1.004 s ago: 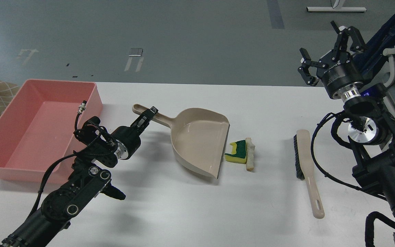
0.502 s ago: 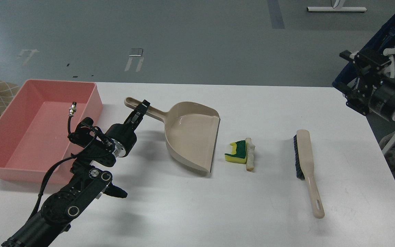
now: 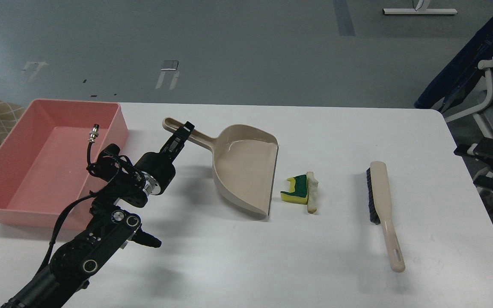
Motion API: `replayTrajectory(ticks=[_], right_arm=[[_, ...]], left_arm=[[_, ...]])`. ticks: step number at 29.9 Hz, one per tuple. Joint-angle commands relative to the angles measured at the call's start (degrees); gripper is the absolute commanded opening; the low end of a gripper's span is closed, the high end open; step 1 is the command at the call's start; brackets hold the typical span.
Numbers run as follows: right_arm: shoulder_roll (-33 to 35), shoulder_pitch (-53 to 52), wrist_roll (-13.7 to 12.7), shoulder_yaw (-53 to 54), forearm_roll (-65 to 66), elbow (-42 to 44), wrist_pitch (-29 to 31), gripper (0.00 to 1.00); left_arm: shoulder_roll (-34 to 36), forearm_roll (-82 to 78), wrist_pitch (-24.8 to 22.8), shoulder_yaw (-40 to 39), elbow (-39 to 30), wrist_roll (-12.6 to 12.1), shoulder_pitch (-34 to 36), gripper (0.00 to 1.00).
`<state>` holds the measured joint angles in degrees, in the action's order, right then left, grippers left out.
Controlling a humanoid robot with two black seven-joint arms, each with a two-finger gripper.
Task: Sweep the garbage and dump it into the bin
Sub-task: 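Move the right gripper down and grasp the wooden brush handle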
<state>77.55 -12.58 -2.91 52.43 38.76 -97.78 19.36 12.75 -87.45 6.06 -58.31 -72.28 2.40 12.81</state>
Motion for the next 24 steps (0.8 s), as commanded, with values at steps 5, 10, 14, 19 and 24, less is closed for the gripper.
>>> replayTrajectory(ticks=[5,10,14,19,24], right_arm=[[2.34,2.03,-2.80,-1.27,0.52,-1.36,6.65,0.98],[1.81,2.03,-2.98,-4.35,2.19,-1.36,6.83,0.98],[0.58,2.03,-4.64,-5.67,2.81,-1.36,6.74,0.97],[-1.18,1.86,-6.84,-6.37,2.90,-1.36,6.74,0.97],[-3.89,1.33,-9.03,-6.37,3.33,-1.36,6.74,0.97]], left_arm=[[0.26,-0.09,-1.40,2.58,-2.17,0.84,-1.29,0.00],[0.70,0.00,-1.49,2.76,-2.17,1.02,-1.38,0.00],[1.40,0.00,-1.49,2.76,-2.08,1.37,-1.12,0.00],[2.11,-0.09,-1.49,2.76,-2.25,1.81,-1.29,0.00],[1.93,-0.09,-1.49,2.67,-2.43,1.81,-1.64,0.00]])
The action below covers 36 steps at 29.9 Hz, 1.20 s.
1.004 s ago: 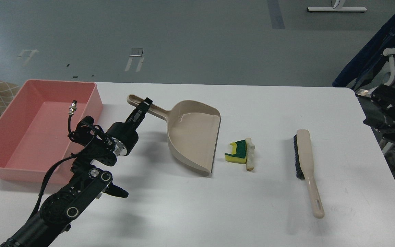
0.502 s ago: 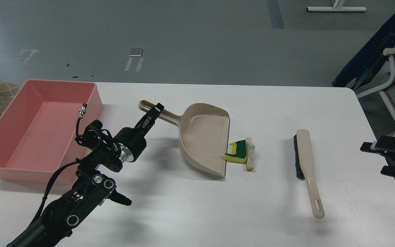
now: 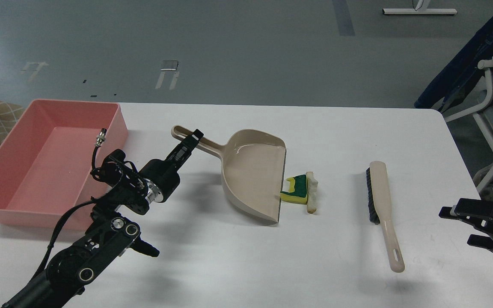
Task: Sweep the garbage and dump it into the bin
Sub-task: 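Move the right gripper down and grasp the wooden brush handle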
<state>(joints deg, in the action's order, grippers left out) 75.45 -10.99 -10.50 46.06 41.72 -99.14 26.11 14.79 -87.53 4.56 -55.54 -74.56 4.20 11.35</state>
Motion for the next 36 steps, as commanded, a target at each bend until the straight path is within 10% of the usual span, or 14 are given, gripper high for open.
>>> replayTrajectory(ticks=[1,22,36], right_arm=[[-2.75,-0.35,-2.15,0.00,1.07,0.00,-0.09,0.97],[-16.03,-2.81,-8.39,-0.27,9.43,0.35,-0.18,0.92],[-19.28,-3.08,-9.54,-1.41,11.45,0.70,-0.62,0.66]], left_arm=[[-0.11,-0.10,0.01,-0.10,-0.14,0.02,-0.19,0.00],[-0.81,-0.01,0.01,-0.10,-0.58,0.37,-0.19,0.00],[-0.99,-0.10,0.01,-0.10,-0.58,0.37,-0.10,0.00]])
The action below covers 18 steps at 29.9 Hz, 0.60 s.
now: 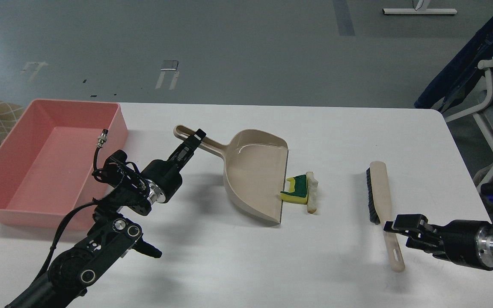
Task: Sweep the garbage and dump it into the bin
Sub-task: 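Move the right gripper down and grasp the wooden brush handle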
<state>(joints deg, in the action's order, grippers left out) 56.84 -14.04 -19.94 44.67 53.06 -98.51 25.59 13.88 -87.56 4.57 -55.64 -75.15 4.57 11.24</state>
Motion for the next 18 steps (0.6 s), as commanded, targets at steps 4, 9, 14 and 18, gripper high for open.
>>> replayTrajectory(ticks=[4,9,14,18], right_arm=[[-1.38,-0.02,-0.10,-0.02,0.37,-0.02,-0.10,0.66],[-2.17,-0.02,-0.10,-0.02,0.46,0.07,-0.10,0.66],[-2.26,-0.02,-0.28,-0.02,0.46,0.16,-0.10,0.61],[-2.44,-0.11,-0.89,-0.02,0.46,0.07,-0.10,0.52]], left_arm=[[0.01,-0.07,0.00,0.00,0.00,0.00,0.01,0.00],[0.18,0.02,0.00,0.00,0.00,0.00,0.10,0.00],[0.18,0.02,0.00,0.00,0.00,0.00,0.10,0.00],[0.09,0.02,0.00,0.00,0.00,0.00,0.10,0.00]])
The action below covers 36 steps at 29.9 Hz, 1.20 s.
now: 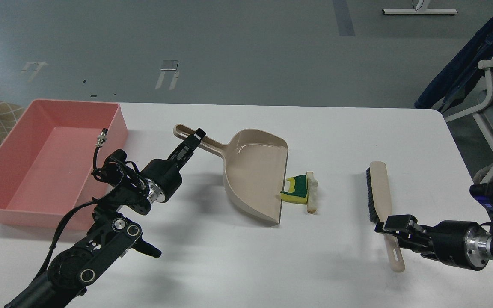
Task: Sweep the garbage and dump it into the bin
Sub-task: 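Move the right gripper down and grasp the wooden brush handle, then sweep the brush bristles across the sponge into the dustpan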
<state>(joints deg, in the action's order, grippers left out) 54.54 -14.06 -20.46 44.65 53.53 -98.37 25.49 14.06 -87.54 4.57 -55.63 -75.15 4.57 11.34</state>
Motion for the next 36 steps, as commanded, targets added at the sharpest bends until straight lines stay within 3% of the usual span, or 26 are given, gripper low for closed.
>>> replayTrajectory(ticks=[1,13,19,36], right_arm=[[-0.40,0.00,-0.72,0.00,0.00,-0.07,-0.09,0.50],[-0.84,0.09,-1.16,-0.09,0.00,-0.16,-0.09,0.30],[-0.84,0.09,-1.60,-0.09,-0.18,-0.33,0.18,0.00],[1.62,-4.48,-1.60,0.18,-0.53,-0.69,2.51,0.00]], left_arm=[[-0.08,0.00,0.00,-0.01,0.00,0.00,0.00,0.00],[-0.08,-0.08,0.00,-0.01,-0.08,0.00,0.00,0.00],[0.00,-0.08,0.00,-0.01,-0.08,0.09,0.00,0.00],[0.00,0.00,0.00,-0.01,-0.70,0.00,0.00,0.00]])
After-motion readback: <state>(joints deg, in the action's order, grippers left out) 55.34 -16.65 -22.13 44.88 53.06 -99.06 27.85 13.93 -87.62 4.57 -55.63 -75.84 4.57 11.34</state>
